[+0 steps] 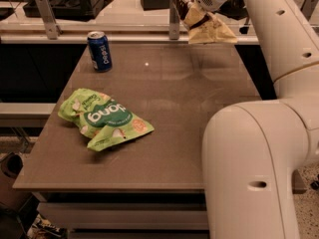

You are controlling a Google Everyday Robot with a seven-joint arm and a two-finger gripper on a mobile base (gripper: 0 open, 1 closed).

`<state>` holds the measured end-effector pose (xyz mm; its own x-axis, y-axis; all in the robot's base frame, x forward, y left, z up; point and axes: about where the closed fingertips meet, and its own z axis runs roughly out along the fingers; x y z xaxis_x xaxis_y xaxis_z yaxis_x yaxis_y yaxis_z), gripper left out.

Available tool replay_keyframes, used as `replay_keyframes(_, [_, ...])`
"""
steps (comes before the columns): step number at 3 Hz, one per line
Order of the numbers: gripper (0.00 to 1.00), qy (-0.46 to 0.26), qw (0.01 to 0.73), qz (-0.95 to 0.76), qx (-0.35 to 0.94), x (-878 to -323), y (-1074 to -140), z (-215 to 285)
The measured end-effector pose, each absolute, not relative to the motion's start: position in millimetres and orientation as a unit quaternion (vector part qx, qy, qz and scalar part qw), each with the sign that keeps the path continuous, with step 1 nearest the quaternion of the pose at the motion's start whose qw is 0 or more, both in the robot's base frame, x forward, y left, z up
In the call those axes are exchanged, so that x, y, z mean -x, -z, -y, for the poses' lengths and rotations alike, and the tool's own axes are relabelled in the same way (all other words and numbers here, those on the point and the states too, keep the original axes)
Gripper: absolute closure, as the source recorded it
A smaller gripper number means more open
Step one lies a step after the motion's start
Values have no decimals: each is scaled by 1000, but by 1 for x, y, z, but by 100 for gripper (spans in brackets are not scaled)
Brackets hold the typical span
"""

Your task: Pick brown chip bag

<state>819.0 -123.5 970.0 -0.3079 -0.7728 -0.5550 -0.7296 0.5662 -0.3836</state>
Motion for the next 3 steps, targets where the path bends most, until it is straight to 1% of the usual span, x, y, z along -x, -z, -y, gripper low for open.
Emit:
replay_keyframes(1, [100,48,374,-805,458,-808,-995,135])
replay_keyframes(2, [100,63,404,-783,469,-779,-1029,137])
replay_keyframes(3, [100,61,401,-783,471,-778,-1025,134])
